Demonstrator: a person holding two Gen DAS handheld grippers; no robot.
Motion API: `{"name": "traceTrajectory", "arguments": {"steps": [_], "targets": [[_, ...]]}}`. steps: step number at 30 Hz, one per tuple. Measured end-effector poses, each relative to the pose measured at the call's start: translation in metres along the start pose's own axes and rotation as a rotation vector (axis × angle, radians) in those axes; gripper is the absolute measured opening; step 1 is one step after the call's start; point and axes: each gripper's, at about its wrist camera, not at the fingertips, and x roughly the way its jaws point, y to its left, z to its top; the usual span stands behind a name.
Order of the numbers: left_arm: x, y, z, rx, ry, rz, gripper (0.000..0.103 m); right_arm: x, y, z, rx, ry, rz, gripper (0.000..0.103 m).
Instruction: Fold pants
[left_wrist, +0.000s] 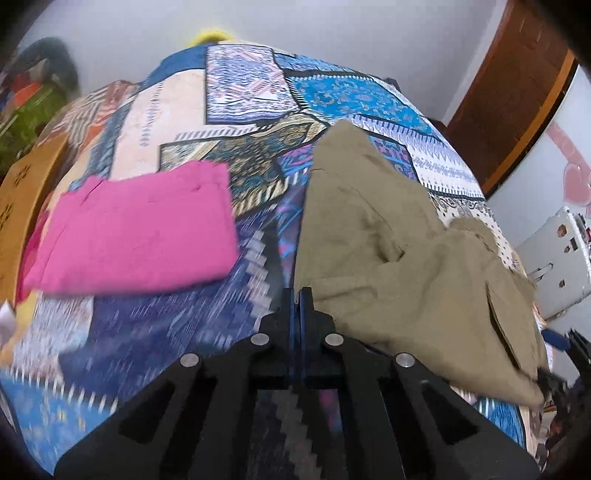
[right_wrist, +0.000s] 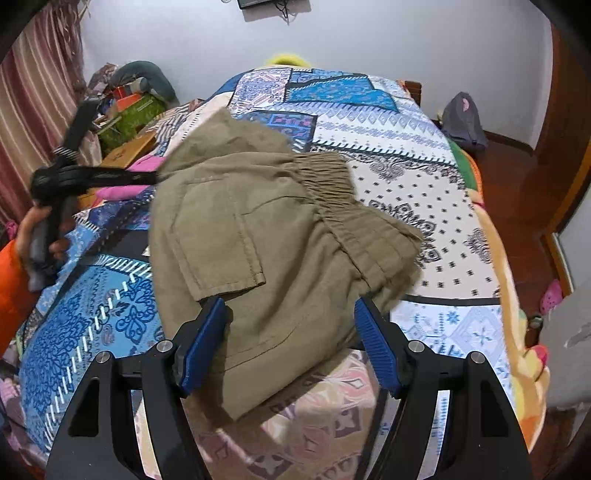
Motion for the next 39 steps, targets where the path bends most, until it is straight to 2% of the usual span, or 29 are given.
{"name": "traceTrajectory", "arguments": {"steps": [5,12,20,23,25,27,28,31,33,36,37,39], "targets": [[-0.033,0.007,-0.039,-0.039,0.004,0.011,0.002,-0.002,-0.004,-0.002,-0.002,-0.008,-0.004,0.069],[-0.080,0.000,-0.078,-0.036,-0.019,0.019,0.002,0.021,-0.011,0.008,0.025,0.012,-0.039,0.069],[-0.094,0.004,-0.113,-0.068,-0.004,0.012,0.002,0.024,-0.003,0.025,-0.034,0.020,-0.096,0.068],[-0.100,0.011,-0.118,-0.084,-0.010,0.042,0.004,0.014,0.001,0.025,-0.067,-0.005,-0.125,0.069],[-0.103,0.020,-0.115,-0.098,-0.016,0.054,0.012,0.004,0.001,0.027,-0.084,-0.032,-0.133,0.069],[-0.105,0.029,-0.109,-0.114,-0.029,0.077,0.027,0.001,0.000,0.032,-0.086,-0.039,-0.131,0.070],[-0.105,0.032,-0.106,-0.122,-0.035,0.082,0.030,0.001,-0.001,0.035,-0.085,-0.038,-0.131,0.072],[-0.106,0.042,-0.091,-0.151,-0.061,0.067,0.042,0.006,-0.004,0.046,-0.083,-0.037,-0.128,0.073],[-0.104,0.046,-0.079,-0.163,-0.081,0.057,0.054,0.014,-0.007,0.054,-0.073,-0.026,-0.133,0.073],[-0.091,0.047,-0.064,-0.150,-0.074,0.050,0.057,0.029,-0.013,0.064,-0.048,0.005,-0.074,0.075],[-0.083,0.047,-0.059,-0.145,-0.063,0.043,0.058,0.036,-0.015,0.066,-0.038,0.022,-0.055,0.080],[-0.069,0.046,-0.056,-0.133,-0.034,0.035,0.061,0.048,-0.018,0.070,-0.032,0.052,-0.047,0.082]]}}
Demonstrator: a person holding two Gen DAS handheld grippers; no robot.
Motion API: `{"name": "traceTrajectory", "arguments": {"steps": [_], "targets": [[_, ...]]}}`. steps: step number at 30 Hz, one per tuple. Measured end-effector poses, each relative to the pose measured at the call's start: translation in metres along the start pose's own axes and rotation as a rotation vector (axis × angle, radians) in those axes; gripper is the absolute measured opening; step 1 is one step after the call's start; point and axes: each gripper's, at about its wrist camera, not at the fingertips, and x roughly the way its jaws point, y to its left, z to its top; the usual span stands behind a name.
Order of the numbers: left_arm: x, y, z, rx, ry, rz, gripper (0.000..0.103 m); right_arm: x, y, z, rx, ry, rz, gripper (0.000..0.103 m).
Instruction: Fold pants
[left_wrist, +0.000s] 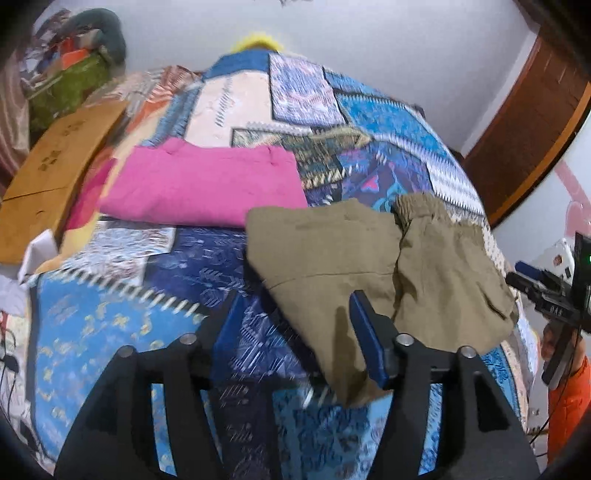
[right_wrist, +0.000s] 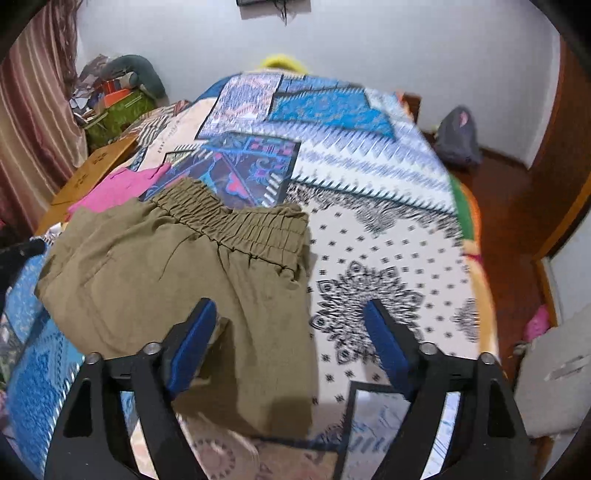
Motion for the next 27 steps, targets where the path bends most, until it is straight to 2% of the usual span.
{"name": "traceTrajectory", "arguments": {"steps": [3,6,7,8,11,18,19,21,22,25,27], "targets": [[0.028,-0.002,0.002,0.011,0.059,-0.003,0.061,0.021,-0.004,0.005,-0.010,0.039,-0.008,0.082],[0.043,-0.007,0.000,0.031,0.084,-0.040,0.059,0.037,-0.009,0.008,0.001,0.075,0.057,0.082],[0.049,-0.010,0.001,0.045,0.092,-0.054,0.056,0.043,-0.011,0.009,0.006,0.087,0.077,0.082],[0.053,-0.013,0.001,0.057,0.104,-0.069,0.049,0.049,-0.012,0.009,0.007,0.101,0.094,0.082],[0.057,-0.019,0.007,0.087,0.104,-0.074,0.039,0.059,-0.015,0.009,0.019,0.137,0.130,0.080],[0.066,-0.024,0.016,0.105,0.109,-0.076,0.028,0.074,-0.029,0.008,0.068,0.181,0.260,0.080],[0.066,-0.027,0.015,0.119,0.107,-0.066,0.027,0.073,-0.028,0.007,0.062,0.175,0.266,0.077],[0.065,-0.031,0.015,0.138,0.104,-0.052,0.024,0.070,-0.023,0.006,0.056,0.165,0.286,0.064],[0.065,-0.033,0.016,0.142,0.103,-0.045,0.023,0.069,-0.020,0.006,0.058,0.168,0.303,0.054],[0.063,-0.034,0.018,0.138,0.099,-0.040,0.017,0.067,-0.013,0.010,0.039,0.164,0.276,0.046],[0.058,-0.036,0.019,0.143,0.084,-0.033,0.011,0.062,-0.006,0.011,0.016,0.147,0.237,0.037]]}}
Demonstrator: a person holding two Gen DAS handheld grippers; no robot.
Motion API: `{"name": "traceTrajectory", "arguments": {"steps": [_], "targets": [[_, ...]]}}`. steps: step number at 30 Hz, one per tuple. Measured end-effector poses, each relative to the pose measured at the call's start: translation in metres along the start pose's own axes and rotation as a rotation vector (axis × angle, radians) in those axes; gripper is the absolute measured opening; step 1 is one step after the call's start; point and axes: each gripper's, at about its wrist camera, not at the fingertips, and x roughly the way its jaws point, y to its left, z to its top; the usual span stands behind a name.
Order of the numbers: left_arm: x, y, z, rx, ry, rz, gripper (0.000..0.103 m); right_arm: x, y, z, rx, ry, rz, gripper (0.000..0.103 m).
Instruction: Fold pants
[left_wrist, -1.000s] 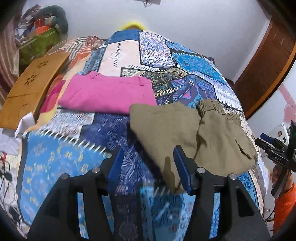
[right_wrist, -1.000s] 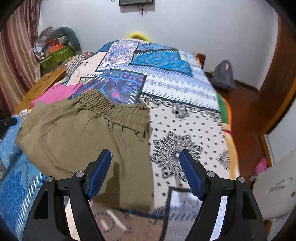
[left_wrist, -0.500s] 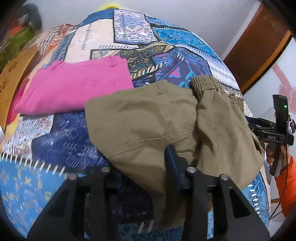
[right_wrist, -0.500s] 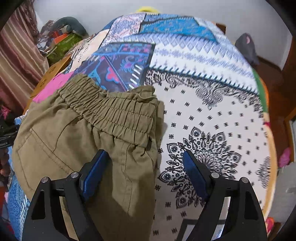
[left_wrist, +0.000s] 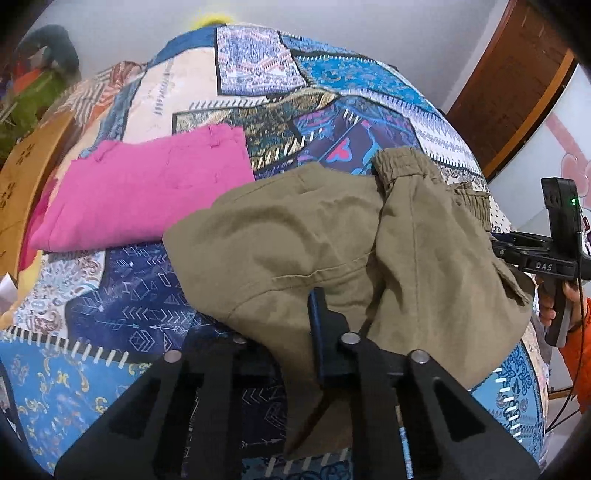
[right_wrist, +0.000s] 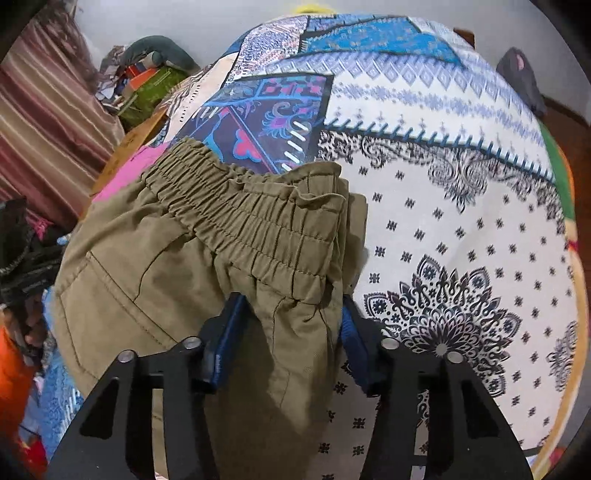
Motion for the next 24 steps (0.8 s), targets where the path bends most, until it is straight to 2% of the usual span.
{"name": "traceTrajectory", "arguments": {"steps": [2,5,10,15,24], "targets": [[-0.010,-0.003,0.002,0.012,-0.032,0.008,0.007,-0.005,0.004,0.003,-0.025,-0.019,-0.030,0.022],[-0.031,-0.010,0.004,0.030,-0.086,0.000,0.004,-0.017,0.015,0.004,-0.064,-0.061,-0.074,0.015],[-0.061,-0.023,0.009,0.060,-0.156,0.007,0.003,-0.040,0.021,0.004,-0.100,-0.114,-0.076,0.013],[-0.087,-0.029,0.011,0.077,-0.207,0.004,0.003,-0.059,0.049,0.010,-0.157,-0.161,-0.094,0.012],[-0.128,-0.003,0.016,0.052,-0.290,0.018,0.003,-0.079,0.090,0.033,-0.206,-0.242,-0.089,0.012]]}}
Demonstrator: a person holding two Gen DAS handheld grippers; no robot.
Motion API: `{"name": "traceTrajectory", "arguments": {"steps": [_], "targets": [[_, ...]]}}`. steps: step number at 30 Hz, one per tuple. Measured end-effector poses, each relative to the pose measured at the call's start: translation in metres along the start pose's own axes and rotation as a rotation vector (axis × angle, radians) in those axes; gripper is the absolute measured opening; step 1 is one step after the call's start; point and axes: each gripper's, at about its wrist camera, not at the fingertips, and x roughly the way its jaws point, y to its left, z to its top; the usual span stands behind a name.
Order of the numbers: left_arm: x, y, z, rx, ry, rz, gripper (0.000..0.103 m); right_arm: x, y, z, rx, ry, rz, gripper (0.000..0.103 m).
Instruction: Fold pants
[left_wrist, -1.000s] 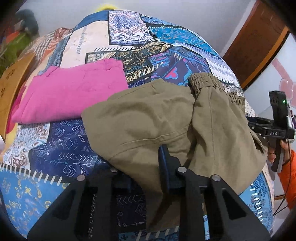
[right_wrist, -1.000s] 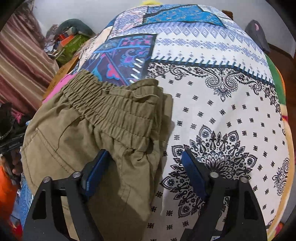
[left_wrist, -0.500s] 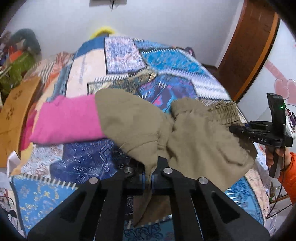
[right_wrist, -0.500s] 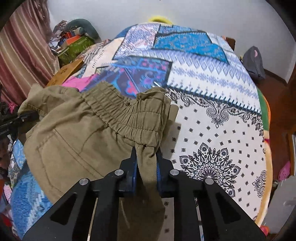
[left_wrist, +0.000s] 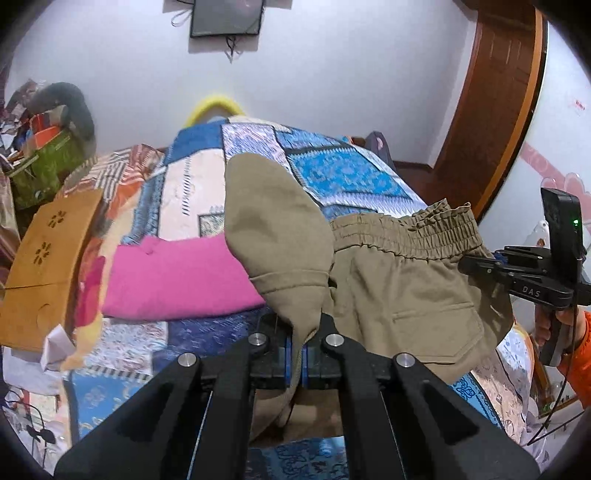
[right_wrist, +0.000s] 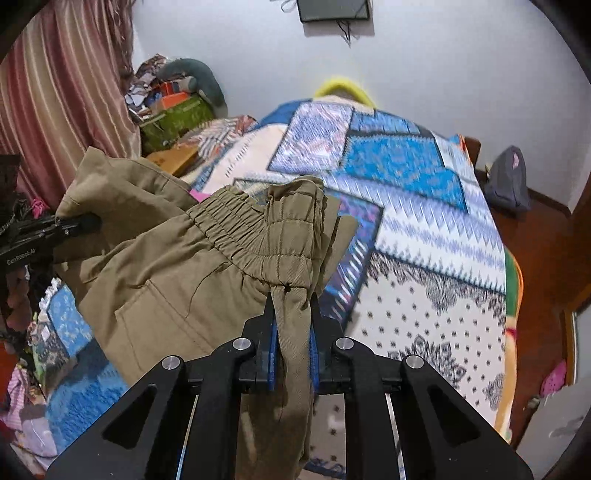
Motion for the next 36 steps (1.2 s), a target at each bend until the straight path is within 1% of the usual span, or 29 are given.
{"name": "traceTrajectory", "arguments": {"steps": [6,11,13,18,21,26,28,32,34,35,36], "targets": [[-0.006,0.034,0.012,-0.004,-0.041,0.049,0.003,0.016,0.026,0.032,-0.035,-0.024,-0.003,0.012],[0.002,0.075,0.022,-0.029,-0.058,0.075,0.003,0.041,0.048,0.058,-0.083,-0.028,-0.016,0.011],[0.012,0.094,0.026,-0.045,-0.060,0.101,0.003,0.055,0.055,0.069,-0.100,-0.027,-0.021,0.011],[0.042,0.141,0.036,-0.099,-0.044,0.129,0.003,0.093,0.077,0.093,-0.124,-0.034,-0.036,0.011],[0.058,0.162,0.041,-0.112,-0.031,0.148,0.003,0.115,0.084,0.105,-0.120,-0.040,-0.026,0.011],[0.089,0.197,0.042,-0.140,0.013,0.181,0.003,0.153,0.087,0.118,-0.092,-0.022,-0.010,0.011],[0.105,0.210,0.037,-0.161,0.061,0.215,0.003,0.171,0.089,0.120,-0.093,-0.003,-0.010,0.011],[0.134,0.232,0.020,-0.200,0.158,0.233,0.004,0.206,0.094,0.112,-0.123,0.072,-0.029,0.011],[0.145,0.241,0.011,-0.206,0.197,0.239,0.006,0.219,0.092,0.105,-0.147,0.098,-0.065,0.011],[0.149,0.245,0.006,-0.210,0.210,0.242,0.010,0.223,0.090,0.104,-0.149,0.107,-0.069,0.012],[0.152,0.248,0.004,-0.209,0.218,0.248,0.017,0.228,0.085,0.101,-0.139,0.120,-0.068,0.013]]}}
